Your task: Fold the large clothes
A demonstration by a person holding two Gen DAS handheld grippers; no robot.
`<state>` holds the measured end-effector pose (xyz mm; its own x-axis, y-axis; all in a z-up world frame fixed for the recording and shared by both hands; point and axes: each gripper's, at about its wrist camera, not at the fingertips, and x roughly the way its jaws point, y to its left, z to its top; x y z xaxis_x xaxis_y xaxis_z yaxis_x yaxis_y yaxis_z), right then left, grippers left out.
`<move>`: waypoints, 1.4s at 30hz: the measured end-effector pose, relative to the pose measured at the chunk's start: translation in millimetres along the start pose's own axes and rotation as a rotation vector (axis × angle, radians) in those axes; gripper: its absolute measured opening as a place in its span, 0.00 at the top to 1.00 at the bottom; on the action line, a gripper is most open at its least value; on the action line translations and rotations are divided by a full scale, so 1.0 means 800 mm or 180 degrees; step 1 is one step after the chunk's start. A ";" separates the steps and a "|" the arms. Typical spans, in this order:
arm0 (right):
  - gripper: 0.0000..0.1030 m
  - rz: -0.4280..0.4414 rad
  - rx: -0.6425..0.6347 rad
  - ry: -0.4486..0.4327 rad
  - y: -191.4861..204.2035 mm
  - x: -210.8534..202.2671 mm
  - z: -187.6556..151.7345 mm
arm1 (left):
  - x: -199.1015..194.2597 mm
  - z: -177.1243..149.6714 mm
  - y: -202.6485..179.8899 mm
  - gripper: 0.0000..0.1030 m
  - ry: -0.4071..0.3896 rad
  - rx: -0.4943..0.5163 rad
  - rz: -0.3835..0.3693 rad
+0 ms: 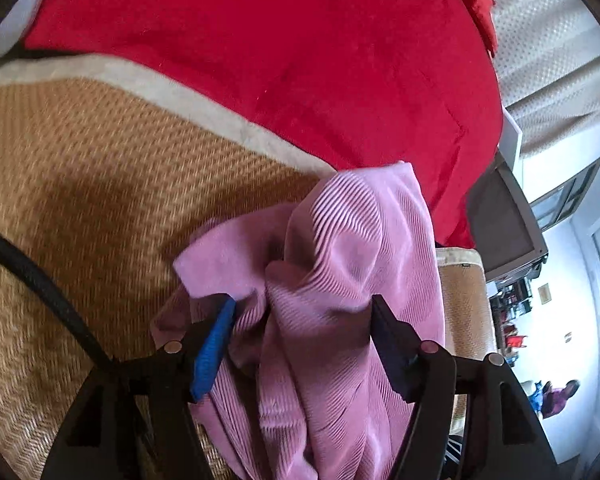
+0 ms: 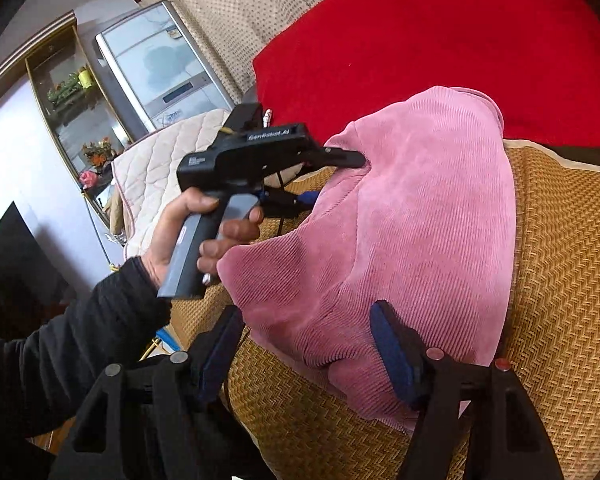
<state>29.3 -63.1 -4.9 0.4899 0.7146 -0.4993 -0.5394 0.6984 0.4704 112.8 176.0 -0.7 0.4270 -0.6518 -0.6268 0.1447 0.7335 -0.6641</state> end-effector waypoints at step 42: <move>0.21 0.0537 0.1497 -0.0407 -0.115 -0.092 0.064 | -0.010 -0.135 -0.178 0.26 -0.1212 0.0608 0.1643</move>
<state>77.9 -178.3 25.8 0.5183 0.7974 -0.3091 -0.2661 0.4939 0.8278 -7.3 55.9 55.1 0.7639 -0.1202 -0.6340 -0.0221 0.9771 -0.2118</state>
